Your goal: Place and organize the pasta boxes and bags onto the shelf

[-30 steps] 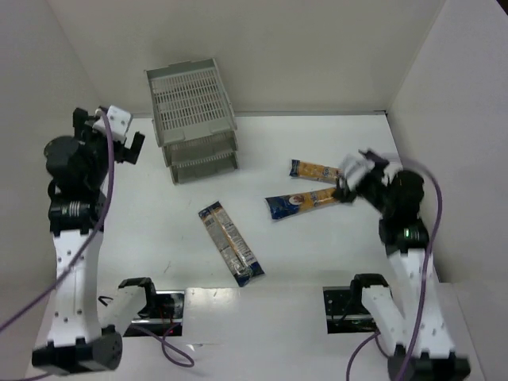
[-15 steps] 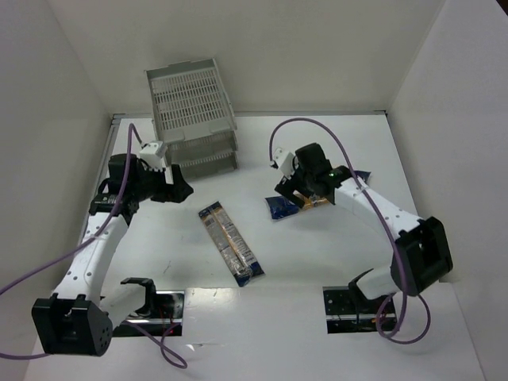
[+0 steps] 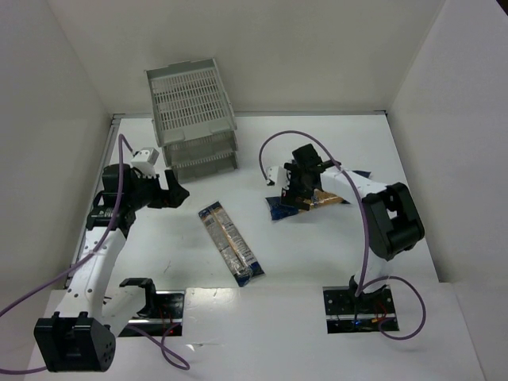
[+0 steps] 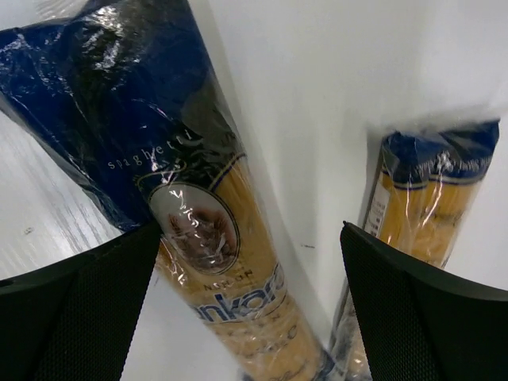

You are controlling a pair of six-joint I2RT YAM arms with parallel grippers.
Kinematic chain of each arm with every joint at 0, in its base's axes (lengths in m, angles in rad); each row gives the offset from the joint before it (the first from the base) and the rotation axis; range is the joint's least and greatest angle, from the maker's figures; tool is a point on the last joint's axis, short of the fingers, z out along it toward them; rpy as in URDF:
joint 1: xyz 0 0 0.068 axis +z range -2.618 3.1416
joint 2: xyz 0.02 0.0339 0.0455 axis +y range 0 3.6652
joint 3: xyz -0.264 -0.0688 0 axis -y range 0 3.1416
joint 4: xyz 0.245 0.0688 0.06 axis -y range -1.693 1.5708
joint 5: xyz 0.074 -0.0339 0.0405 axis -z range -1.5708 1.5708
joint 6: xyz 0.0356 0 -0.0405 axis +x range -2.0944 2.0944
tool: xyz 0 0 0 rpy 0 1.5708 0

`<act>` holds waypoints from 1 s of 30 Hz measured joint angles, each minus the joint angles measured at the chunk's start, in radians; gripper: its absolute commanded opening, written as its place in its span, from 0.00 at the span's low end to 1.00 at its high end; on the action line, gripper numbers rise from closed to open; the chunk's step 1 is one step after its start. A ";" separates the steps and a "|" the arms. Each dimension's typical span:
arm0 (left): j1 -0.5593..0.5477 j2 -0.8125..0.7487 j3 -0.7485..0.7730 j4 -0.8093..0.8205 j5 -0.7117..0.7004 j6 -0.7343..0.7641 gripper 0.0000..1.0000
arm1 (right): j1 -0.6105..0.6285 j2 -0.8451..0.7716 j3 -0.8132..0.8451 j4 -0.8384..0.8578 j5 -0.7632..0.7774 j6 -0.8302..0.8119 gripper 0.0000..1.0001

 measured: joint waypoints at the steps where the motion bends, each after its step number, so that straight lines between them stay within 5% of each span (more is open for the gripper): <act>1: 0.000 0.000 -0.002 0.003 0.000 0.000 0.99 | 0.000 0.018 0.014 -0.016 -0.004 -0.027 1.00; 9: 0.000 0.000 -0.014 0.023 -0.001 0.000 0.99 | 0.005 0.094 0.100 -0.117 -0.014 -0.156 1.00; 12: 0.000 0.000 -0.021 0.035 -0.001 0.000 0.99 | 0.033 0.113 0.120 -0.150 0.009 -0.150 0.73; 13: 0.000 0.000 -0.024 0.039 -0.001 0.000 0.99 | 0.051 0.114 0.116 -0.158 0.030 -0.143 0.47; 16: 0.000 -0.001 -0.032 0.042 -0.001 0.000 0.99 | 0.124 0.111 0.101 -0.174 0.122 -0.121 0.09; 23: 0.000 -0.023 -0.037 0.044 -0.004 0.005 0.99 | 0.232 0.114 0.127 -0.139 0.132 0.023 0.07; 24: 0.000 -0.027 -0.037 0.044 -0.005 0.006 0.99 | 0.241 0.127 0.146 -0.136 0.121 0.062 0.10; 25: 0.000 -0.031 -0.037 0.044 -0.008 0.007 0.99 | 0.248 0.146 0.177 -0.135 0.105 0.111 0.24; 27: 0.000 -0.037 -0.037 0.044 -0.012 0.007 0.99 | 0.257 0.196 0.251 -0.121 0.063 0.227 0.89; 28: 0.000 -0.040 -0.037 0.043 -0.013 0.008 0.99 | 0.259 0.222 0.287 -0.105 0.039 0.280 1.00; 30: 0.000 -0.047 -0.037 0.043 -0.015 0.009 0.99 | 0.263 0.260 0.341 -0.069 -0.002 0.339 1.00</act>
